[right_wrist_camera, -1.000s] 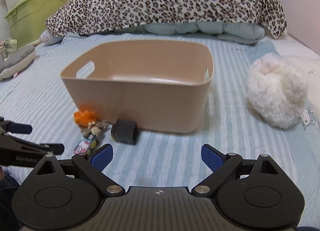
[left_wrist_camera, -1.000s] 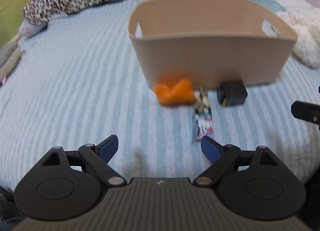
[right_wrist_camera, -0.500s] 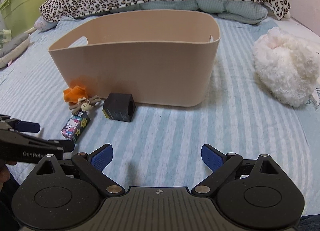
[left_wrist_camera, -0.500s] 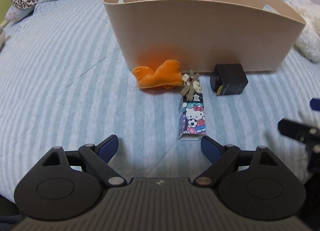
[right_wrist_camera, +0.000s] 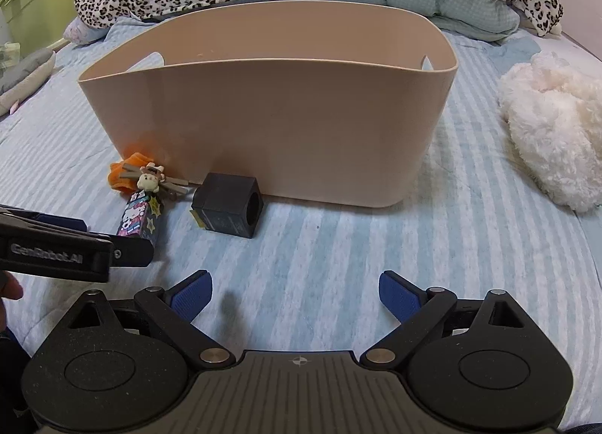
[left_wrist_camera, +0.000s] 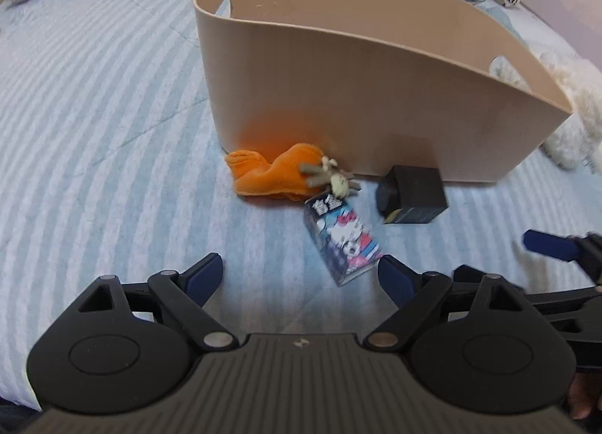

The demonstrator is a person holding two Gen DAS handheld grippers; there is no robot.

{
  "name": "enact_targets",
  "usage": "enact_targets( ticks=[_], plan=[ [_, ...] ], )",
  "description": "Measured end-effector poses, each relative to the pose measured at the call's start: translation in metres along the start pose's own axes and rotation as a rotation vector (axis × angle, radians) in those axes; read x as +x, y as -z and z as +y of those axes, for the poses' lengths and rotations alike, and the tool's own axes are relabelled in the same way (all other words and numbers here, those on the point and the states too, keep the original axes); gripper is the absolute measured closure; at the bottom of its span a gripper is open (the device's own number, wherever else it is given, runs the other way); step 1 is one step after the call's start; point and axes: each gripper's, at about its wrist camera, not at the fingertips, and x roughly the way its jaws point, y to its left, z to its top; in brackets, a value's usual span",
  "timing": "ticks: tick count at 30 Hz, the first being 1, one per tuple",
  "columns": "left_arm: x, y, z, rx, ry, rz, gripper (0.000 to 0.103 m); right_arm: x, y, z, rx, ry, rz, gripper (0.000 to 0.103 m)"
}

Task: Organize objects
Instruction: 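Move both tools back toward the remaining items beside the basket, then grasp the Hello Kitty box with the left tool while the right tool grasps the black cube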

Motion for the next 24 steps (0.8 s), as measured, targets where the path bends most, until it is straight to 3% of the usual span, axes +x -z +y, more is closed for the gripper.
enact_targets(
  ticks=[7,13,20,24],
  plan=[
    [-0.003,-0.002,-0.014,0.026,0.005,-0.012,0.013,-0.003,0.004,-0.009,0.037,0.000,0.005,0.006],
    [0.012,-0.007,-0.023,0.025,-0.073,-0.022,0.014,-0.006,0.007,-0.016,0.066,0.002,0.001,0.006],
    [0.013,-0.006,-0.009,0.015,-0.129,-0.018,0.041,-0.003,0.002,-0.015,0.081,-0.008,-0.014,0.006],
    [0.011,-0.010,0.005,0.015,-0.141,-0.016,0.063,0.004,-0.005,-0.005,0.074,-0.023,-0.021,0.006]
  ],
)
